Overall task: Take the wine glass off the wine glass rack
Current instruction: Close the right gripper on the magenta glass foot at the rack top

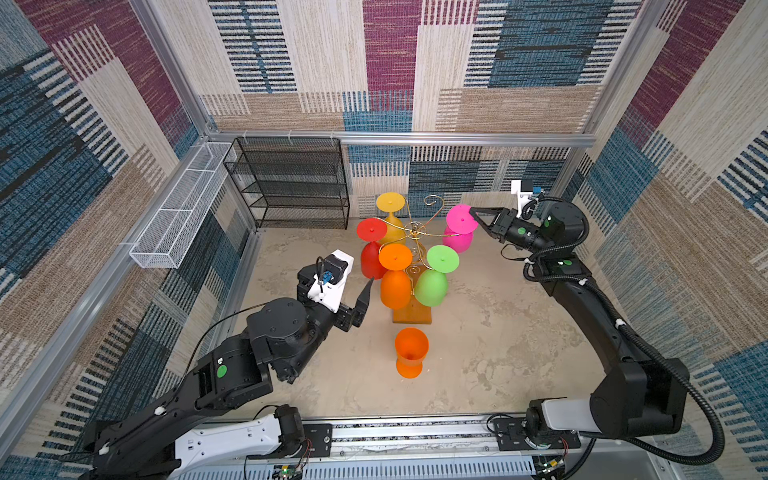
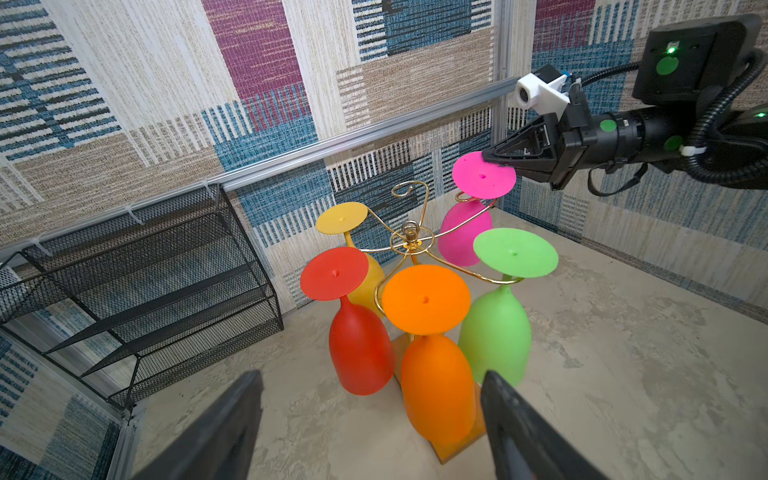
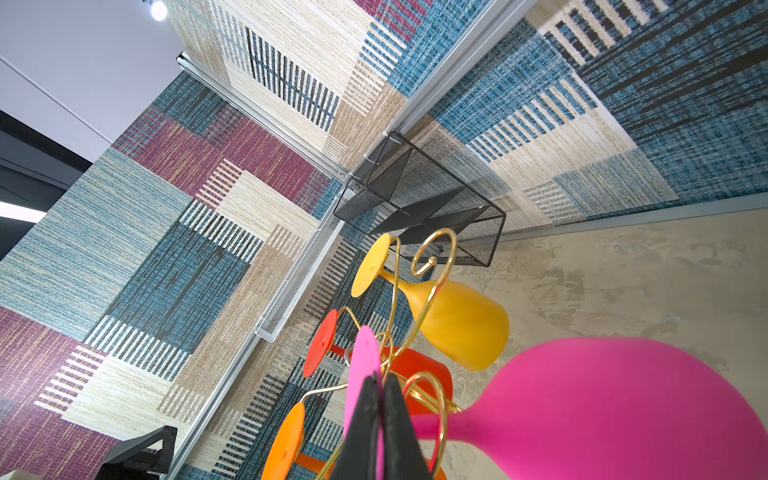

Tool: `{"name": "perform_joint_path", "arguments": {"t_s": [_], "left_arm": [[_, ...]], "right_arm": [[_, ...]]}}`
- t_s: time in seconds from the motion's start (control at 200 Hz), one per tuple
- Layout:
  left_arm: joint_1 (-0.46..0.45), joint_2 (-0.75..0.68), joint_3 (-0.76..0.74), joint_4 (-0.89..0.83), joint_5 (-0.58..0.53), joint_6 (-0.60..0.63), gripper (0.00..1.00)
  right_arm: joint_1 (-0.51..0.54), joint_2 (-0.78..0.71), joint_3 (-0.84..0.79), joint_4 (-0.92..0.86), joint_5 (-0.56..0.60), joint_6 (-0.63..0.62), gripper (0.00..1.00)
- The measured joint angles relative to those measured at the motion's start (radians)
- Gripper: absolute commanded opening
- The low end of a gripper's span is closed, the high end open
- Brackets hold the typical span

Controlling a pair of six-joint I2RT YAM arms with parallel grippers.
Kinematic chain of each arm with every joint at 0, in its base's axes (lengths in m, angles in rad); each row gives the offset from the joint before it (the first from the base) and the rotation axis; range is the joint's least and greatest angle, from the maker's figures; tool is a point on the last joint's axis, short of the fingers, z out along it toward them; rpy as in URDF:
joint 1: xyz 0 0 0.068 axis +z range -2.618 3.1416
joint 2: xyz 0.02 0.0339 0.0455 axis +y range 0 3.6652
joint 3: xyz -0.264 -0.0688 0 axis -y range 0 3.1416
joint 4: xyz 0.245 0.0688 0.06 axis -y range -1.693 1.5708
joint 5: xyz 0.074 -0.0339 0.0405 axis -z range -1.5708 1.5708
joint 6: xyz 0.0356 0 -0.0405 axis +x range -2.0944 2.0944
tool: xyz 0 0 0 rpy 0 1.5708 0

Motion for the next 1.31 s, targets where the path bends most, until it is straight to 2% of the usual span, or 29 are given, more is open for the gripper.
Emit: {"name": "perform_joint_path", "arguments": {"t_s": [0.626, 0.906, 1.307], "left_arm": [[0.003, 0.026, 0.000, -0.001, 0.003, -0.013, 0.84], [0.009, 0.043, 0.011, -0.001, 0.024, -0.013, 0.84], [0.016, 0.044, 0.011, -0.004, 0.025, -0.013, 0.84]], "right_arm": [[0.024, -0.105, -0.058, -0.029, -0.030, -0.014, 0.00], [0.073, -0.050, -0.049, -0.029, -0.012, -0.019, 0.00], [0.098, 0.083, 0.071, -0.022, 0.000, -0.019, 0.00]]}}
